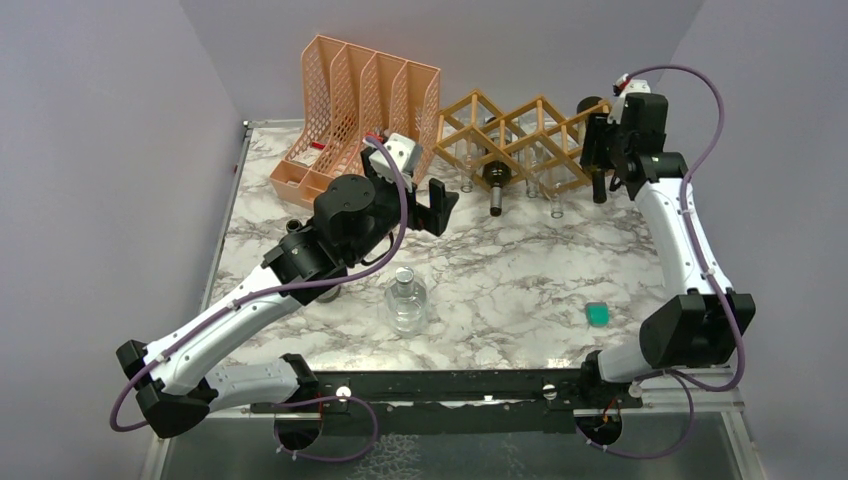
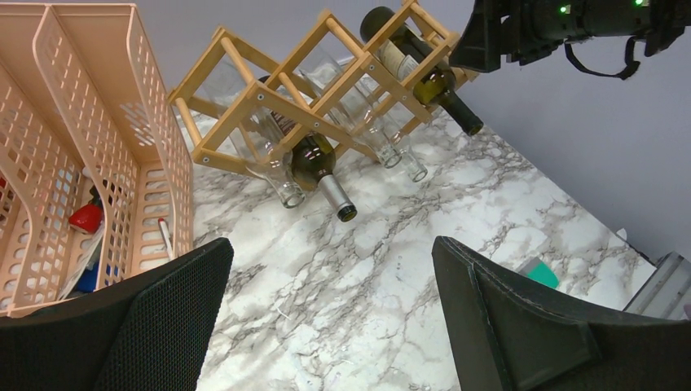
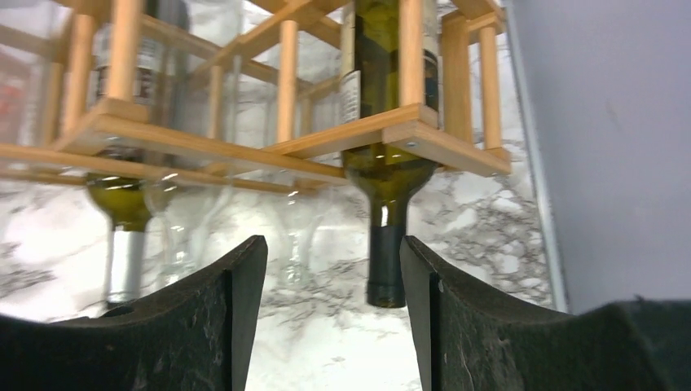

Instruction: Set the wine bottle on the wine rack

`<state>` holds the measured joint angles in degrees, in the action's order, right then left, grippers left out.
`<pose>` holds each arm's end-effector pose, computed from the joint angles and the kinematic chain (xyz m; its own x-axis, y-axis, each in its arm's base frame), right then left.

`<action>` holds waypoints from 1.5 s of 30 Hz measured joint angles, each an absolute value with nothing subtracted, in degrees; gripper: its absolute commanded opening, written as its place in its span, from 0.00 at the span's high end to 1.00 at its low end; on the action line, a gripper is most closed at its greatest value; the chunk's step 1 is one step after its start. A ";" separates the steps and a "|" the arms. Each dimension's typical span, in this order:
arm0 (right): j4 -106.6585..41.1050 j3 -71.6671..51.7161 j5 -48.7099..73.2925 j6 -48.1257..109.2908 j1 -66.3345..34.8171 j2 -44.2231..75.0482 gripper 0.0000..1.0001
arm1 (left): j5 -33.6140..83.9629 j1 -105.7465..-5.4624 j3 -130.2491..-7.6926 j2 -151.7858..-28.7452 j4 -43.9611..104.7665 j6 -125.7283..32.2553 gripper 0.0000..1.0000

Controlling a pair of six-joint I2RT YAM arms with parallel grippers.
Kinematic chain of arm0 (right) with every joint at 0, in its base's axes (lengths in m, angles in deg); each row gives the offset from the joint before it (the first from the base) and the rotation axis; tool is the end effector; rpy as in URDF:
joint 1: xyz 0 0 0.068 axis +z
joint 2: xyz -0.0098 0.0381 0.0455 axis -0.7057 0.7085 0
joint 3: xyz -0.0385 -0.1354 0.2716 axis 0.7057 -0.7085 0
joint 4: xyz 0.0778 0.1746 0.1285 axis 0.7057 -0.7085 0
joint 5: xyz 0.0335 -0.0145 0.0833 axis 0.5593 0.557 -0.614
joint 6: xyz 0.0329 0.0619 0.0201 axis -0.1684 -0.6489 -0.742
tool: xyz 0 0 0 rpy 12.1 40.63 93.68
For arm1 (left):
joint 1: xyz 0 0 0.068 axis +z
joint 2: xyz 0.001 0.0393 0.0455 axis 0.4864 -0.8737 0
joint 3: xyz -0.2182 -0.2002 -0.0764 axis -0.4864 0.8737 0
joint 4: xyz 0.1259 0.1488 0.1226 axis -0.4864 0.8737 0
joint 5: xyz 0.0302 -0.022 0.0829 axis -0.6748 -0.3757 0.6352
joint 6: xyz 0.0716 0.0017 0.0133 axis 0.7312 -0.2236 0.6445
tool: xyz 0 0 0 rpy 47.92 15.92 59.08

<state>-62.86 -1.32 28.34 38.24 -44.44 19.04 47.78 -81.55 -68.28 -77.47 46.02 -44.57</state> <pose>0.3191 -0.0064 0.3995 -0.5181 -0.0186 -0.8551 0.1098 0.9900 -0.0881 0.1427 -0.1611 0.4593 -0.1497 -0.0653 -0.9866 0.6012 0.7861 -0.1433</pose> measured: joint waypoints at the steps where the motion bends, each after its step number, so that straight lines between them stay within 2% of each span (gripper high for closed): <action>1: -63.45 -1.08 27.18 37.30 -44.44 18.58 0.36 | 47.81 -81.55 -68.48 -77.56 46.00 -44.57 0.01; 10: -67.95 -0.16 6.17 32.91 -42.75 12.96 0.36 | 48.40 -81.55 -70.08 -77.82 46.55 -43.39 0.01; 20: -62.68 -8.51 -4.45 29.71 -24.18 8.53 0.35 | 58.74 -81.51 -76.11 -76.64 45.70 -36.57 0.02; 31: -45.63 -9.16 -3.66 24.86 0.37 16.28 0.32 | 63.72 -81.33 -80.11 -69.80 39.36 -30.05 0.02; 37: -40.24 -1.41 -0.21 26.04 11.39 27.76 0.31 | 63.89 -81.33 -81.03 -68.38 39.40 -29.73 0.02; 45: -36.00 9.06 3.94 29.30 18.95 38.97 0.31 | 63.89 -81.33 -81.11 -66.82 40.01 -29.81 0.02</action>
